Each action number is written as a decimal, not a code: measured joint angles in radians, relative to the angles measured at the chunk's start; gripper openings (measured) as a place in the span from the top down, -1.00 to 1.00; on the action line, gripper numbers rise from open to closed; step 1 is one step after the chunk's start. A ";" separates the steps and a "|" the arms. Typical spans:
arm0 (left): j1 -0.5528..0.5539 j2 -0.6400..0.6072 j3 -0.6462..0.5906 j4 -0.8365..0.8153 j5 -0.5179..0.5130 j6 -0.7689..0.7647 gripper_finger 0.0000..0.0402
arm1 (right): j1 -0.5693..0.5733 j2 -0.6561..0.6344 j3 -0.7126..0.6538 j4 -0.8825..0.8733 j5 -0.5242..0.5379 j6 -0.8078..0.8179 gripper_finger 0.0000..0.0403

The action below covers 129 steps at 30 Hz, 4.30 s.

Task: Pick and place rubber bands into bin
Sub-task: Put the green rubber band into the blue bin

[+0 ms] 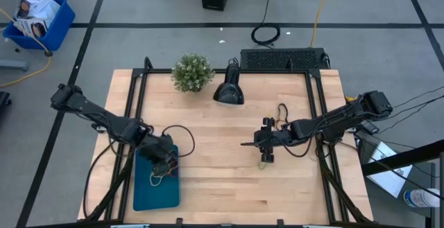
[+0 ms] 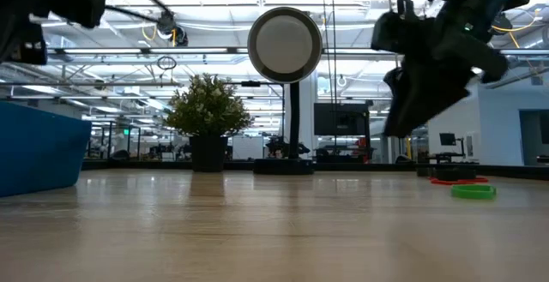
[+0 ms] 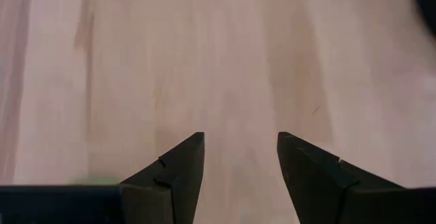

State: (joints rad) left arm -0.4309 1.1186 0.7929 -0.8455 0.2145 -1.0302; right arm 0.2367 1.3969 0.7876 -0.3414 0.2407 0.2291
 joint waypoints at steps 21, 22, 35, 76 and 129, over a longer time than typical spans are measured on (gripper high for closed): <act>0.006 -0.104 0.000 0.429 -0.295 0.322 0.72 | 0.025 -0.037 0.000 -0.116 -0.293 0.099 0.10; 0.006 -0.104 0.000 0.429 -0.295 0.325 0.72 | 0.028 -0.029 0.001 -0.109 -0.274 0.096 0.11; 0.006 -0.104 0.000 0.431 -0.296 0.375 0.79 | 0.117 0.044 0.000 -0.111 -0.158 0.061 0.24; 0.006 -0.104 0.000 0.431 -0.304 0.379 0.82 | 0.132 0.134 -0.186 0.137 -0.110 0.148 0.98; 0.111 0.423 0.000 1.401 -0.433 0.906 -0.01 | 0.048 -0.012 -0.188 1.092 0.050 -0.380 1.00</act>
State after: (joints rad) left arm -0.3195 1.5413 0.7929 0.5557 -0.2186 -0.1247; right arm 0.2847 1.3846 0.5999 0.7510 0.2910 -0.1509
